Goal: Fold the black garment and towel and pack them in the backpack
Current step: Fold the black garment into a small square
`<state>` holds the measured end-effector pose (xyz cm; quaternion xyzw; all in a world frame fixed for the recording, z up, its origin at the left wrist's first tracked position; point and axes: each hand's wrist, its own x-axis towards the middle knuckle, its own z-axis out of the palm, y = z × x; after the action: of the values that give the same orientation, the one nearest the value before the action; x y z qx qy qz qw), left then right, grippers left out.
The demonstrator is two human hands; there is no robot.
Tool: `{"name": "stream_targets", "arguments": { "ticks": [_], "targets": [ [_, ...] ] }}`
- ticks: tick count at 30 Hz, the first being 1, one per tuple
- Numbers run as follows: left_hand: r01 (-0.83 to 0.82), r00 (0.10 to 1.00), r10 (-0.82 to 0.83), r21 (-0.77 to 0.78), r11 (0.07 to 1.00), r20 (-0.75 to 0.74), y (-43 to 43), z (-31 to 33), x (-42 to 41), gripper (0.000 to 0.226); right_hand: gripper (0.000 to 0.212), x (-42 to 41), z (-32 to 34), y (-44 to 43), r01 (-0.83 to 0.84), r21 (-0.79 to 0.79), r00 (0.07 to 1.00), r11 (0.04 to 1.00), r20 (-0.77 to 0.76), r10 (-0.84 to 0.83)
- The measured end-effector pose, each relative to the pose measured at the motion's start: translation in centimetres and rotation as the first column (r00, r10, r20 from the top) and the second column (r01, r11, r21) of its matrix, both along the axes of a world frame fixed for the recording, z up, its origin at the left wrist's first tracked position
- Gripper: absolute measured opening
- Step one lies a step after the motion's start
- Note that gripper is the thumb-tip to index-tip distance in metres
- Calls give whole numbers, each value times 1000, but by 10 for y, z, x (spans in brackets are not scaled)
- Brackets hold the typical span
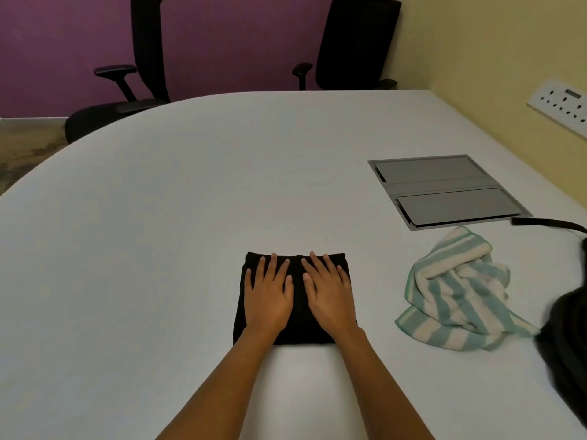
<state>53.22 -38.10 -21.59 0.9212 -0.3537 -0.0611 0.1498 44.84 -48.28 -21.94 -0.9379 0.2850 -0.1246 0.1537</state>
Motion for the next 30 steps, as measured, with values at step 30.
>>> {"name": "stream_targets", "arguments": {
  "ticks": [30],
  "targets": [
    [-24,999,22,-37,999,-48,56,-8,-22,85,46,-40,-15,56,302,730,753,613,212,-624]
  ]
}}
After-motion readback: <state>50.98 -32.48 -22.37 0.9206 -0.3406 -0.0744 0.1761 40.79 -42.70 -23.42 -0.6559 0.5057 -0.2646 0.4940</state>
